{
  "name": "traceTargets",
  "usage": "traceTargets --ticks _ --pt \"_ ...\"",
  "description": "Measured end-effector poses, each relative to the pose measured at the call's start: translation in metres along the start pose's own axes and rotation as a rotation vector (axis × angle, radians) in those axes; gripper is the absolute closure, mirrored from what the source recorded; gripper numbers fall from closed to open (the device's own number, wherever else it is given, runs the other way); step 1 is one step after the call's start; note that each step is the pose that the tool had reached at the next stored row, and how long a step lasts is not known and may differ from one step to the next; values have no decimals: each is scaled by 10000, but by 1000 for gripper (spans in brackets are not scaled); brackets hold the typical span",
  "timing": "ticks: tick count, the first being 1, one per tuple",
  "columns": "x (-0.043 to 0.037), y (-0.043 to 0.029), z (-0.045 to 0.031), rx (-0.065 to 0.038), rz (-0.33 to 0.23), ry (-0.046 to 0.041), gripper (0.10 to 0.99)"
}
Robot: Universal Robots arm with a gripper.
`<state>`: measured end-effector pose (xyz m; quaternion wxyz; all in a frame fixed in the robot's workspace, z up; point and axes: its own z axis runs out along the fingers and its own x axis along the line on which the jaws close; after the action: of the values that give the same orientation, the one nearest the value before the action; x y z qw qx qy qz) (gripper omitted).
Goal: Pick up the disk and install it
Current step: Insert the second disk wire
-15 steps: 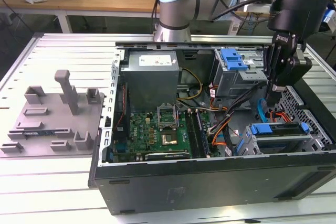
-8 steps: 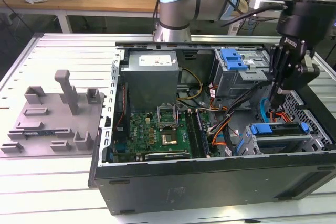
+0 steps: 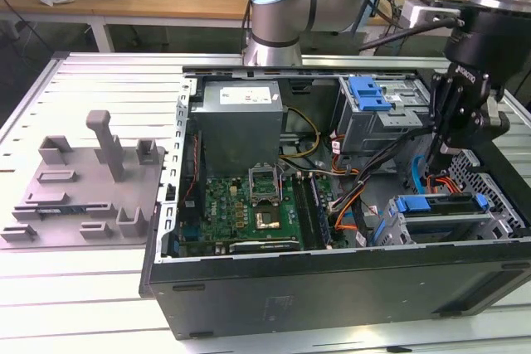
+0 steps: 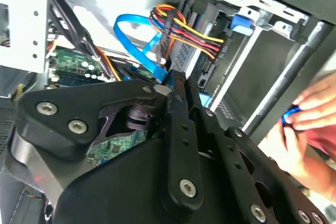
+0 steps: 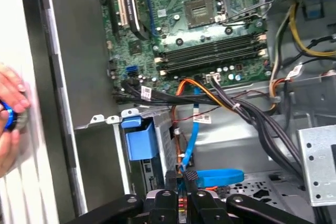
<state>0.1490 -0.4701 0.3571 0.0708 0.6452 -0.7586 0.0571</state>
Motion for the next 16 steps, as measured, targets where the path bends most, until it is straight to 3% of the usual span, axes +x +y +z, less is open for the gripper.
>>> traceTargets --ticks 1,3,5,7,8,9,11,12,13,14,16 --pt "21 -5 4 -40 -9 -203 925" --pt "62 -15 11 -95 -20 -445 925" --pt "107 -26 20 -127 -26 -572 925" --pt "159 -43 29 -155 -33 -611 925" --pt "233 -65 42 -247 -48 -826 925" --pt "274 -79 50 -326 -62 -979 925" --pt "278 -82 50 -314 -255 -979 925" --pt "292 -85 58 -266 -814 -965 925" --pt "352 -115 77 -295 -875 -1013 925" --pt "351 -163 80 -392 -1026 -996 925" --pt "400 -184 108 -424 -1219 -1035 925"
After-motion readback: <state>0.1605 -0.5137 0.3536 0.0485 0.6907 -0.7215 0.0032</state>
